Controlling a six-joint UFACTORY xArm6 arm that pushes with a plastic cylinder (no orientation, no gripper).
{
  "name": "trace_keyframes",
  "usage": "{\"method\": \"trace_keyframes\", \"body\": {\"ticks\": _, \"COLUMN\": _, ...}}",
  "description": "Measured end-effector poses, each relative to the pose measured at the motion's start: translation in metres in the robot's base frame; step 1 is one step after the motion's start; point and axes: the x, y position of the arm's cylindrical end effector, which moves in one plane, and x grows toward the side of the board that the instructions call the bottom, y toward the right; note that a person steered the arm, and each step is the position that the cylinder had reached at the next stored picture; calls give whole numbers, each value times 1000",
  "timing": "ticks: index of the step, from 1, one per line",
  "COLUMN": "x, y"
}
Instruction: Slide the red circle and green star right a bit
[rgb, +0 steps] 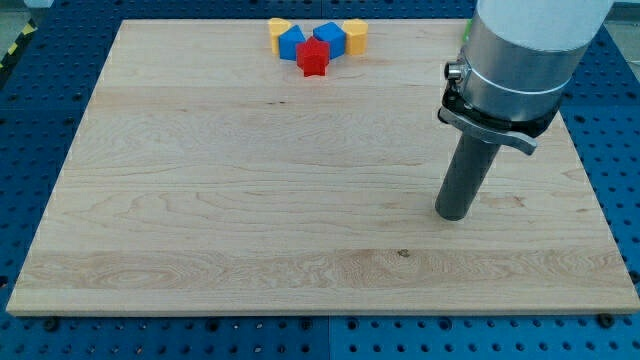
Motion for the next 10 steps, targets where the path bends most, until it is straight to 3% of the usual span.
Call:
{"method": "trace_keyframes", "body": {"ticks": 1, "x": 0, "y": 1}}
{"method": "trace_keyframes", "body": {"ticks": 4, "x": -48, "y": 160}}
{"method": "trace_keyframes", "body": {"ticks": 5, "x": -111, "y": 210}}
{"method": "trace_keyframes", "body": {"ticks": 6, "x": -118, "y": 212}}
{"method": "trace_keyframes", "body": {"ticks": 7, "x": -167, "y": 211}}
{"method": "trace_keyframes", "body": {"ticks": 8, "x": -242, "y": 211}}
{"method": "trace_keyframes", "body": {"ticks": 9, "x": -239, "y": 211}}
{"method": "trace_keyframes", "body": {"ticks": 10, "x": -195, "y": 178}}
